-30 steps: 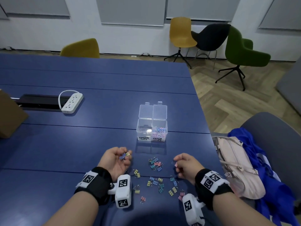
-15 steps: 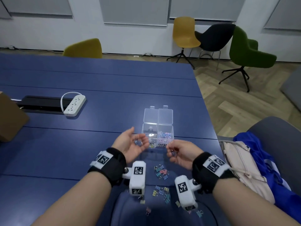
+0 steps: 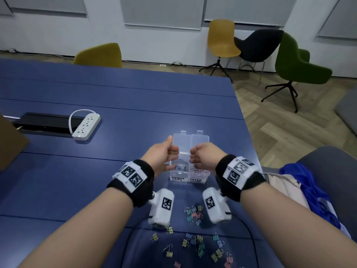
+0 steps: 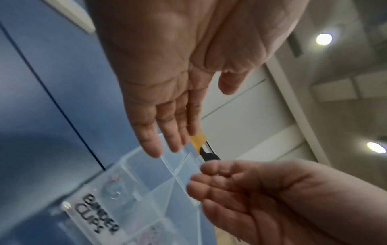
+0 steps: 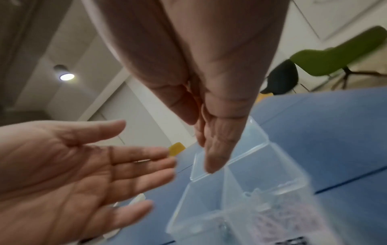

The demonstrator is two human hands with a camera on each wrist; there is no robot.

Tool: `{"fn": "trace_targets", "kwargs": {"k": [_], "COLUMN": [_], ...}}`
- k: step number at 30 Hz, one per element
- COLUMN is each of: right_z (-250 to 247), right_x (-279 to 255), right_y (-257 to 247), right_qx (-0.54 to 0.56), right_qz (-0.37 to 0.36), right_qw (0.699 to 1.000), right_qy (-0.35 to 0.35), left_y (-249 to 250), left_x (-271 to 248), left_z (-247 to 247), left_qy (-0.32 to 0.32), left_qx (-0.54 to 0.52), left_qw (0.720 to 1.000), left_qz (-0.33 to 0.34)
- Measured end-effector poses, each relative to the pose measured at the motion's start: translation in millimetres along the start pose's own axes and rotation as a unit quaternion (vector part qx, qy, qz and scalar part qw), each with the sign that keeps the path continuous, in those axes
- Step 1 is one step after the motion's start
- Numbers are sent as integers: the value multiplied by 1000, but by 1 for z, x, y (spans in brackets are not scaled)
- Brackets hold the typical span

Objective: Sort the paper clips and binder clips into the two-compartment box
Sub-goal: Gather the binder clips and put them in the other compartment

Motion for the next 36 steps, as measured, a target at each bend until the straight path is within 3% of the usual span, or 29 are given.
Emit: {"fn": "trace_targets", "kwargs": {"k": [2, 4, 7, 9, 11, 13, 19, 25, 31, 36], "right_z": [-8, -13, -5, 4, 7, 4, 5, 33, 56, 60], "right_x": [-23, -42, -67, -84, -100, -116, -153, -151, -134, -120], "right_y": [12, 34, 76, 109, 138, 161, 183, 181, 171, 167], "right_qx": [-10, -150, -443, -510, -515, -497, -462, -429, -449, -465], "right_qz": [-19, -45, -53, -17, 30, 53, 51, 28, -11, -24], "right_qw": [1000, 987, 895, 857, 852, 862, 884, 903, 893, 885], "right_qy": [12, 35, -16, -68, -92, -87, -50, 7, 32, 31], "left_y": [-6, -23, -61, -83, -102, -117, -139, -145, -148, -146], "left_x": [-16, -30, -41, -48, -60, -72, -83, -79, -74, -71], "left_z": [-11, -27, -57, -70, -75, -74, -60, -48, -35, -27], "left_qy": [-16, -44, -50, -59, -80, -92, -84, -108, -107, -81], "left_qx": [43, 103, 245, 425, 562, 608, 613, 602, 636, 610], "left_qw": [998, 993, 968, 903, 823, 788, 785, 789, 758, 782], "left_qz": [39, 44, 12, 0, -24, -31, 13, 68, 92, 100]}}
Point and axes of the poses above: each hand's wrist, its own x-axis towards the middle knuckle, its own z-axis out of the palm, y = z × x, the point moved 3 cm from there along x, towards the middle knuckle, and after that the axes turned 9 degrees about -x, right-handed, at the moved point
